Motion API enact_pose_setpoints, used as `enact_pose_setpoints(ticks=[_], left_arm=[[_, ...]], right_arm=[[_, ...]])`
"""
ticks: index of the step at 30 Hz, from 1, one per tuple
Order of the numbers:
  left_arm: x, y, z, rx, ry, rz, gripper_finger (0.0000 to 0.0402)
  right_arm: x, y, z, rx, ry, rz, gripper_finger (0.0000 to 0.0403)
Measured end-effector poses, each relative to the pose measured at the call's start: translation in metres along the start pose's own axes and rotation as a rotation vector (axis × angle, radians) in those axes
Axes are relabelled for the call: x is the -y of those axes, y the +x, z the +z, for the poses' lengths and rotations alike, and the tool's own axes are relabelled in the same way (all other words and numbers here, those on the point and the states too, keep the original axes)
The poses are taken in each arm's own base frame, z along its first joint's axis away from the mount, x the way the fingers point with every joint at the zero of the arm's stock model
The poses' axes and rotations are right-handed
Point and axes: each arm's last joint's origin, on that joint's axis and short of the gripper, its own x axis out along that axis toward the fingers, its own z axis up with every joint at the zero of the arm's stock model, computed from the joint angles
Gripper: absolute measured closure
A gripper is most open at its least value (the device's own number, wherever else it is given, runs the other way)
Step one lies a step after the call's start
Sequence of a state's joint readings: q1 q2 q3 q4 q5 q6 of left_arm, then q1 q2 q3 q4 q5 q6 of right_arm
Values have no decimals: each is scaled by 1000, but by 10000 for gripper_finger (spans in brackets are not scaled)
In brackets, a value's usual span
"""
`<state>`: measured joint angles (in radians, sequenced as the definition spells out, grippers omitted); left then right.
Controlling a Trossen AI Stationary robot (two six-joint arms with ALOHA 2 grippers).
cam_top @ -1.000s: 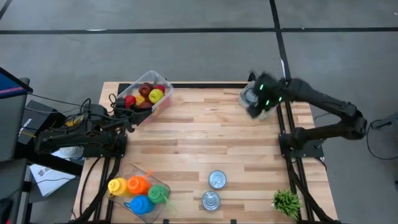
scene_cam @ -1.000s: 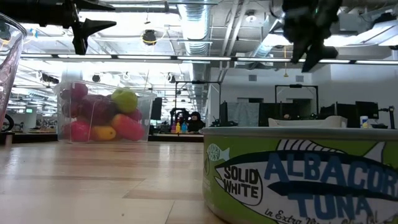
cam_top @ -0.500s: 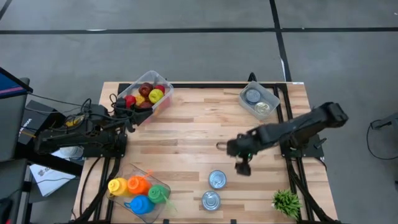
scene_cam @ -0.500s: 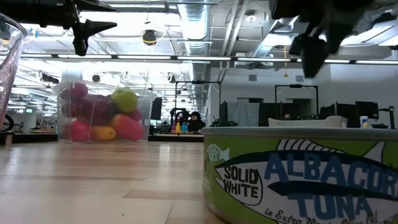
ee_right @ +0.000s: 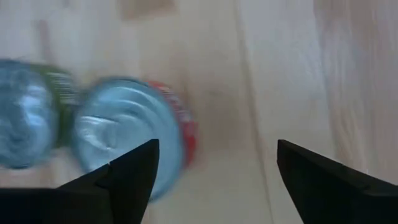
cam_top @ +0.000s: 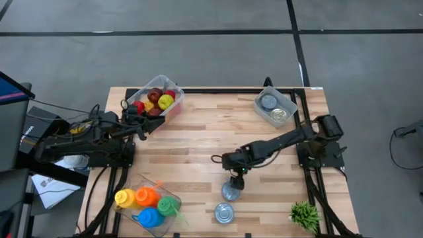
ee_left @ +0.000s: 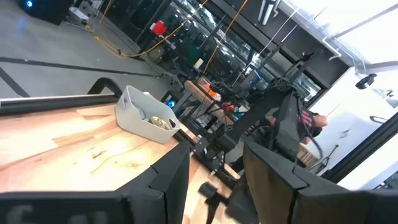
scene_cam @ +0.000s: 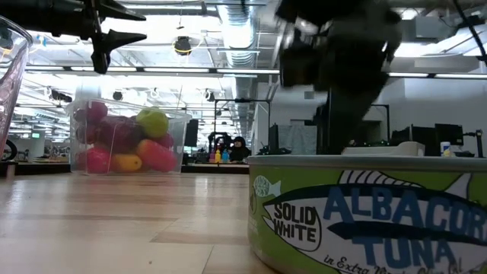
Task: Pick & Place Food Item
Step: Stack the red tuna can on the blue tuna can
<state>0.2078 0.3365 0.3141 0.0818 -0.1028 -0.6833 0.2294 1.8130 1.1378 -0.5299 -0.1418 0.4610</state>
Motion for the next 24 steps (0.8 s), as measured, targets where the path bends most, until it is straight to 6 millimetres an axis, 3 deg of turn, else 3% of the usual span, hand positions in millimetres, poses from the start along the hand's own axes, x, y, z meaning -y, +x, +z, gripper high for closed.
enact_pose_setpoints(ticks=[5, 9, 12, 17, 24], left_arm=[[0, 2, -1, -8, 51, 5, 262], [-1, 2, -1, -8, 56, 6, 262], [-1, 2, -1, -8, 57, 6, 262], [-1, 2, -1, -8, 59, 7, 262], [-1, 2, -1, -8, 59, 7, 262]], right_arm=[[10, 26, 2, -83, 18, 48, 110], [10, 33, 2, -98, 18, 56, 141], [10, 33, 3, -95, 25, 57, 205], [10, 33, 4, -100, 14, 99, 368], [16, 32, 5, -110, 76, 78, 398]])
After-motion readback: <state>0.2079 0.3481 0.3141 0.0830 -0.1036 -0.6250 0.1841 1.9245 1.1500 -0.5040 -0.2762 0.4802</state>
